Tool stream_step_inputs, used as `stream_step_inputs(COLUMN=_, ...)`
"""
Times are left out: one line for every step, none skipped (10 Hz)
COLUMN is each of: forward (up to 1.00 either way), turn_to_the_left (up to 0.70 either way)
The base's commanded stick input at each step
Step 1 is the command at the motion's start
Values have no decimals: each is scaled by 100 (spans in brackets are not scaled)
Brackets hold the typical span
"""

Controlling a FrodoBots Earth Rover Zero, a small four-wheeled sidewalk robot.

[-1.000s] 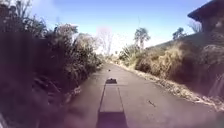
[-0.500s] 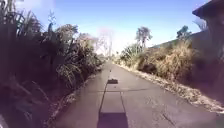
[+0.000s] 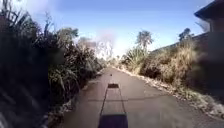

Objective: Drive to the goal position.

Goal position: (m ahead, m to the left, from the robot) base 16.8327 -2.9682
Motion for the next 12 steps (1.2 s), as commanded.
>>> stream_step_inputs(forward=85, turn_to_the_left=0)
stream_step_inputs(forward=85, turn_to_the_left=0)
stream_step_inputs(forward=85, turn_to_the_left=0)
stream_step_inputs(forward=85, turn_to_the_left=0)
stream_step_inputs(forward=85, turn_to_the_left=0)
stream_step_inputs(forward=85, turn_to_the_left=0)
stream_step_inputs(forward=85, turn_to_the_left=0)
stream_step_inputs(forward=85, turn_to_the_left=0)
stream_step_inputs(forward=85, turn_to_the_left=0)
stream_step_inputs(forward=85, turn_to_the_left=0)
stream_step_inputs(forward=85, turn_to_the_left=0)
stream_step_inputs(forward=85, turn_to_the_left=0)
